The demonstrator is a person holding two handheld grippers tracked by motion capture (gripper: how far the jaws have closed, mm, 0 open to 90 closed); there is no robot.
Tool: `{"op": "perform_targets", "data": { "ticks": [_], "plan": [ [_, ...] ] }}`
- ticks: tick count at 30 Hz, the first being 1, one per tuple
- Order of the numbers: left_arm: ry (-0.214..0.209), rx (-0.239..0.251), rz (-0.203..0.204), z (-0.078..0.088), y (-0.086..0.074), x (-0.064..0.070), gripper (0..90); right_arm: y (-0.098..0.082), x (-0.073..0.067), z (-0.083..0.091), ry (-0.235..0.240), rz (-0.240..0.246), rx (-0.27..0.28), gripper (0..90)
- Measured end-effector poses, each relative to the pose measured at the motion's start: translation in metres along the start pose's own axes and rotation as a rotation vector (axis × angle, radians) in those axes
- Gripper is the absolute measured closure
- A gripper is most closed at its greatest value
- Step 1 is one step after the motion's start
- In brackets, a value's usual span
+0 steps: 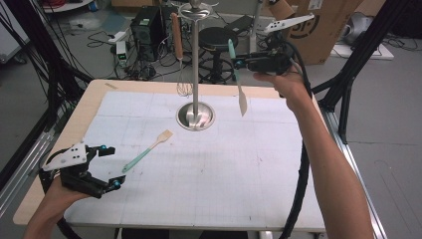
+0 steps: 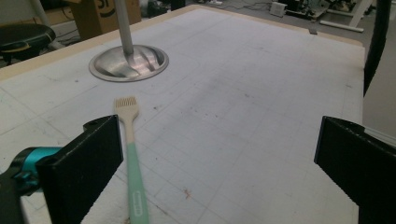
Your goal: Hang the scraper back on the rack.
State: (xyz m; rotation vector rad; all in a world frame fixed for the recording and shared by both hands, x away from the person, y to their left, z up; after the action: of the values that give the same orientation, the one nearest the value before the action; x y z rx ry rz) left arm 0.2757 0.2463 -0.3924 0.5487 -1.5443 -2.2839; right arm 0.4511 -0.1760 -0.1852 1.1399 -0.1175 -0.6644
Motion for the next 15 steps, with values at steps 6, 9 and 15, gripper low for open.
{"op": "perform_targets", "data": {
  "ticks": [6, 9, 15],
  "plan": [
    [-0.003, 0.001, -0.005, 0.0, 0.0, 0.0, 1.7, 0.011, 0.002, -0.007, 0.006, 0.023, -0.006, 74.4],
    [-0.002, 0.001, -0.005, 0.0, 0.0, 0.0, 1.7, 0.017, 0.004, -0.011, 0.006, 0.029, -0.003, 74.4],
    [-0.006, -0.001, -0.004, -0.001, 0.0, 0.0, 1.7, 0.025, 0.01, -0.014, -0.001, 0.04, 0.001, 74.4]
  ]
}}
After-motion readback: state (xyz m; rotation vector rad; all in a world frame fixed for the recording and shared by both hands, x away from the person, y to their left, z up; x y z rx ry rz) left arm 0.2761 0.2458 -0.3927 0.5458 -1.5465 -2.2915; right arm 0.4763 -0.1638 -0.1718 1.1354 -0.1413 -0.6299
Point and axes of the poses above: each handheld gripper's, and its own axes: z roughly backward along the jaws, y roughly out of its top, x roughly to its right, the point moved 4 cm from there along -z, roughly forward along the jaws, and after that the axes turned 11 degrees about -z, right-handed, at the moved point
